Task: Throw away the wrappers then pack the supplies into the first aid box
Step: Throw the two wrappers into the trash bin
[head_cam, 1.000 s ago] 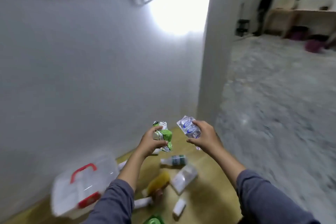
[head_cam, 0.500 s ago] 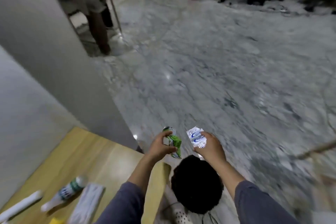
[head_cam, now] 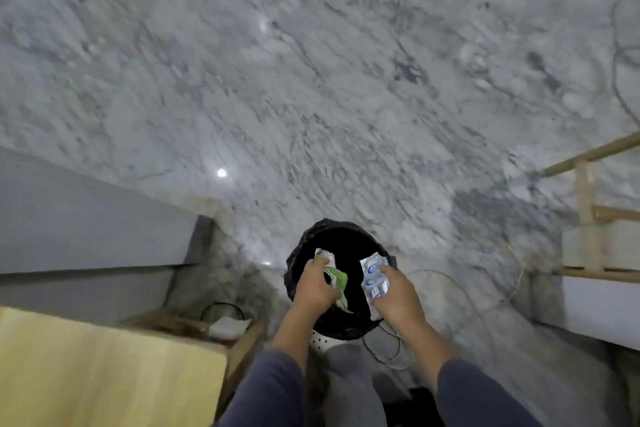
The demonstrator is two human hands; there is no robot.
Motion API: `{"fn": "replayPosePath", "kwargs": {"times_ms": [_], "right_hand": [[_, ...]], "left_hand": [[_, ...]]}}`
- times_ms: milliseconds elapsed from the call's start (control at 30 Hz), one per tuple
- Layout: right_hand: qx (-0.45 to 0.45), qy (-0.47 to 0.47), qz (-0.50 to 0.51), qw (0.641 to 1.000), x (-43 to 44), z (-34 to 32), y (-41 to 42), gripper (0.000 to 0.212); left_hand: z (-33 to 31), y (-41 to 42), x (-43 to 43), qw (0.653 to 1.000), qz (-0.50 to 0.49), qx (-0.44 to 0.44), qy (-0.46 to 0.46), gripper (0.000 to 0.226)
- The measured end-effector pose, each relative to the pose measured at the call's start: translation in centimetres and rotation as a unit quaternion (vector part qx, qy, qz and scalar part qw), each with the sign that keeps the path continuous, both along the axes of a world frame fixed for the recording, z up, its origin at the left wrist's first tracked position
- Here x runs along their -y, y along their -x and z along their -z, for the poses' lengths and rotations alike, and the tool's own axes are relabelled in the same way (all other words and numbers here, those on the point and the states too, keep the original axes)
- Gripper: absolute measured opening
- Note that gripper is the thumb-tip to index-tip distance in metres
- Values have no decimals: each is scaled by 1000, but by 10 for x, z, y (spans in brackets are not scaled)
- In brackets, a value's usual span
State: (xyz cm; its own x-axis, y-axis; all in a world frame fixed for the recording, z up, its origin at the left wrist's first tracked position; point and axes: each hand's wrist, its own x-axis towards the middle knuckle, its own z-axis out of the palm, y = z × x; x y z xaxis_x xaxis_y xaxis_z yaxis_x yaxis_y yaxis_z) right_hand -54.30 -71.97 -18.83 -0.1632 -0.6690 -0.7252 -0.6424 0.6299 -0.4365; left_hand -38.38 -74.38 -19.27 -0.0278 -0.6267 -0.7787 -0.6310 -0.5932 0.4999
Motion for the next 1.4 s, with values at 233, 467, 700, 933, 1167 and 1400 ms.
{"fn": "replayPosePath", "kwargs": {"times_ms": [233,467,700,933,1167,1400], "right_hand": [[10,-26,-31,999,1,81,-4,57],[39,-28,-50,998,-1,121,-1,62],[15,-20,-79,997,-14,102,9,66],[-10,72,-111,991,2,54,17,64],[-40,221,-168,960,16,-35,24,64],[-8,365,-248,898,-24,-137,-10,59]], "left_hand": [[82,3,0,998,41,30,-32,65],[120,4,-9,998,47,13,-29,83],[98,3,-15,996,87,35,10,80],[46,9,2,986,109,43,119,74],[-66,22,-6,942,110,131,291,73],[-173,-9,-97,899,2,181,400,70]]}}
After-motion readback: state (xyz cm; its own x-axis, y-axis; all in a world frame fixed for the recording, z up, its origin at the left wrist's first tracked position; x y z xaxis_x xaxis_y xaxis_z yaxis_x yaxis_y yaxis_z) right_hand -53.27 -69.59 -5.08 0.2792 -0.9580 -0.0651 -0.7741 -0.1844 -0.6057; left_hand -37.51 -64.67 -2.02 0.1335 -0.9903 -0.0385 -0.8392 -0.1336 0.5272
